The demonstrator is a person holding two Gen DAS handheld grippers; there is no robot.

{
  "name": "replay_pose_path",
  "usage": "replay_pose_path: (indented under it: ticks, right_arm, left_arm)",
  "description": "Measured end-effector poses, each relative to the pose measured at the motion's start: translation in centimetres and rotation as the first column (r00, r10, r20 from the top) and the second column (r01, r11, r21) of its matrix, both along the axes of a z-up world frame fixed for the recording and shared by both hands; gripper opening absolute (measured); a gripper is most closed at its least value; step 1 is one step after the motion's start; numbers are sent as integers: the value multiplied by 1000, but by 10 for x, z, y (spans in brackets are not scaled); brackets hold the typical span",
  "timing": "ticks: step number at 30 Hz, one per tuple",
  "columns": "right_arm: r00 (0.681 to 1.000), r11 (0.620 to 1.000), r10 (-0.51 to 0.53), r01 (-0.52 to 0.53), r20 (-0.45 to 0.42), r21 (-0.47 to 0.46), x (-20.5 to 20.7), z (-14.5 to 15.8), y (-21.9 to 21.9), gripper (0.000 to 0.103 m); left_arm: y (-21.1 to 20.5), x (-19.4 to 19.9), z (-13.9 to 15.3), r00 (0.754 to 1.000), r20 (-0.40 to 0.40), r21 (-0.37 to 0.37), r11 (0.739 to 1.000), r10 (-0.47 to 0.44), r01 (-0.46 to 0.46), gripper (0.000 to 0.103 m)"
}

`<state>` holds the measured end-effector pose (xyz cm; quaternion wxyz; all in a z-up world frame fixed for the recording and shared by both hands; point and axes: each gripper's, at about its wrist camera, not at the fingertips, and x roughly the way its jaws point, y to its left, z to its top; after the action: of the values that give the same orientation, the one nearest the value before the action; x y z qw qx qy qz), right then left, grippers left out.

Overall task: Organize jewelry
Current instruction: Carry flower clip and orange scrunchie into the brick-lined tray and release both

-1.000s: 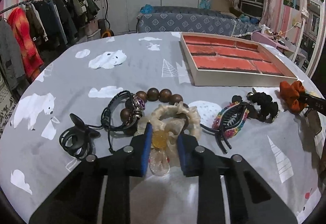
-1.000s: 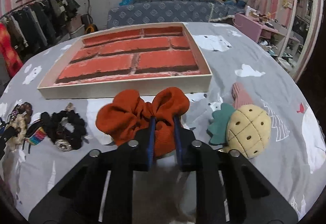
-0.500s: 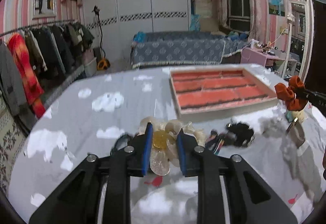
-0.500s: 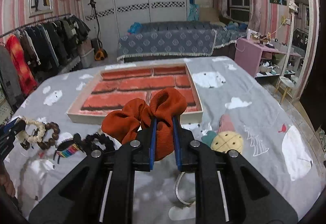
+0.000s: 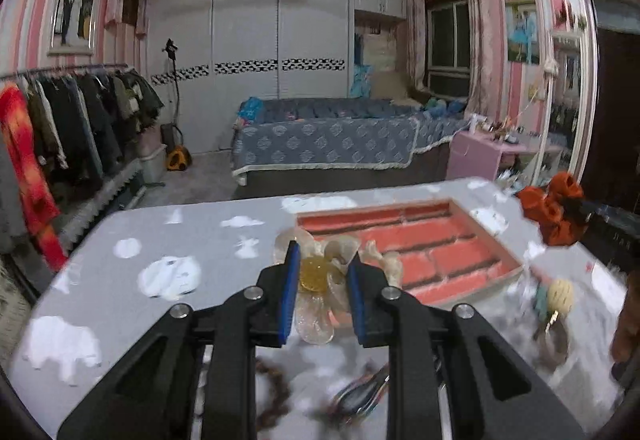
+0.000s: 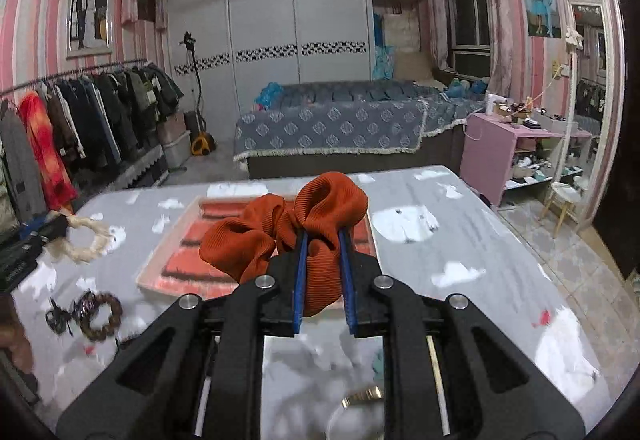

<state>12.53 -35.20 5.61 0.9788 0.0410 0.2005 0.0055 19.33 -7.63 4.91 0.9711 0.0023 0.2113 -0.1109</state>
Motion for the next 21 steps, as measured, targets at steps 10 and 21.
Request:
replay_pose_path:
  ticks: [10, 21]
  right_arm:
    - [984, 999, 9, -1, -176, 46, 99, -44, 6, 17]
    - [937, 997, -50, 69, -345, 44, 138, -99, -8, 25]
  left_arm:
    - [-41, 87, -60, 987, -163, -12, 1000, -3, 1, 23]
    - [-29, 108, -100, 964, -265, -6, 999, 34, -37, 27]
